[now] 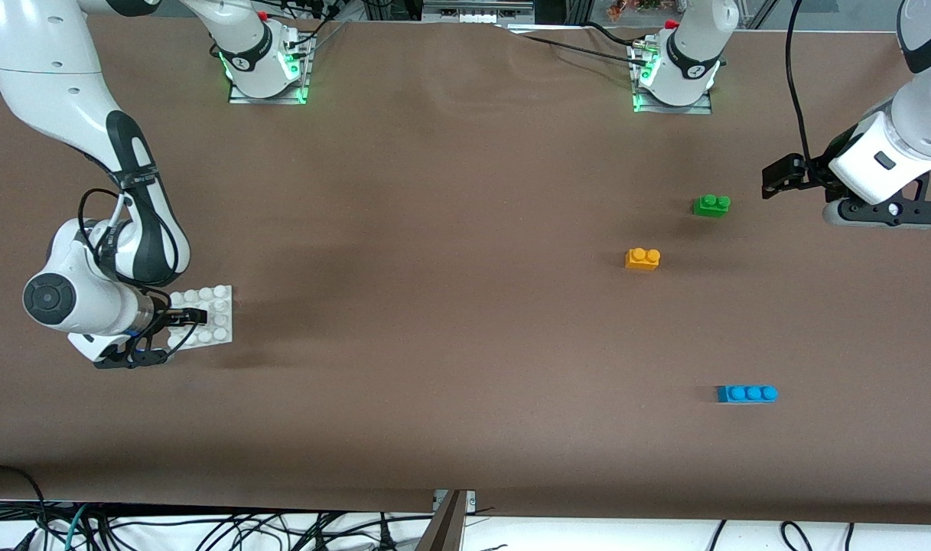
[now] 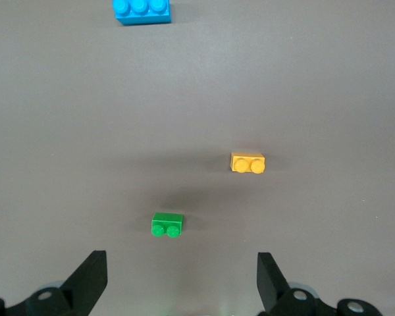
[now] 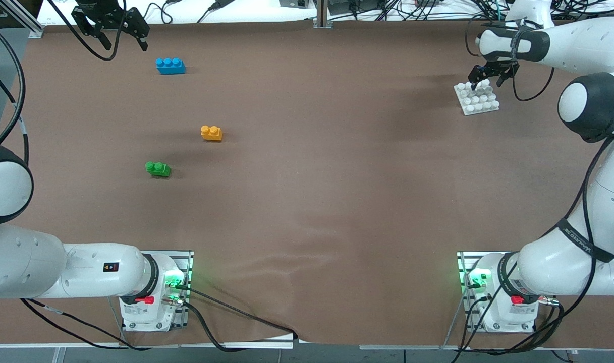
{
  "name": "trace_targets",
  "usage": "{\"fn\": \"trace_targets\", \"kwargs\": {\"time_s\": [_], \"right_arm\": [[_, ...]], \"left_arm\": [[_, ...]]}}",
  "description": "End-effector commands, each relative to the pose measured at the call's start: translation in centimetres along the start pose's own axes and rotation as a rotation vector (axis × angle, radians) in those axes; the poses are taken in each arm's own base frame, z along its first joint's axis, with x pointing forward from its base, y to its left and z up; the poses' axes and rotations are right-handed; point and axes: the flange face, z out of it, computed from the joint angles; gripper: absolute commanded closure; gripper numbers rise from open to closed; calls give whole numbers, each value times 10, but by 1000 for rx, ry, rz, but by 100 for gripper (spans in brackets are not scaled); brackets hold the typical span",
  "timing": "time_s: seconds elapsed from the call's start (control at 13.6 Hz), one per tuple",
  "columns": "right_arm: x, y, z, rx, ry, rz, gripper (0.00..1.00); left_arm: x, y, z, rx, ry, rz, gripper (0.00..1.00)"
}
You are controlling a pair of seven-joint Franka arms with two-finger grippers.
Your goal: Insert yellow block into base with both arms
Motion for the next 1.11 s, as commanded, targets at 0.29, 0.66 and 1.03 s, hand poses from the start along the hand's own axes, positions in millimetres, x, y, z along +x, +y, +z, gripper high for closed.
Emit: {"fn": "trace_targets", "kwargs": {"time_s": [0.29, 0.66, 1.03], "right_arm": [[-3, -5, 13, 7, -12, -21, 0], [-4, -7, 27, 8, -32, -27, 0], [0, -29, 29, 36, -18, -29, 0]], "left_arm": [[-3, -1, -7, -14, -2, 11, 0], [-2, 0, -6, -14, -3, 13, 0], [-2, 0, -6, -14, -3, 13, 0]]}}
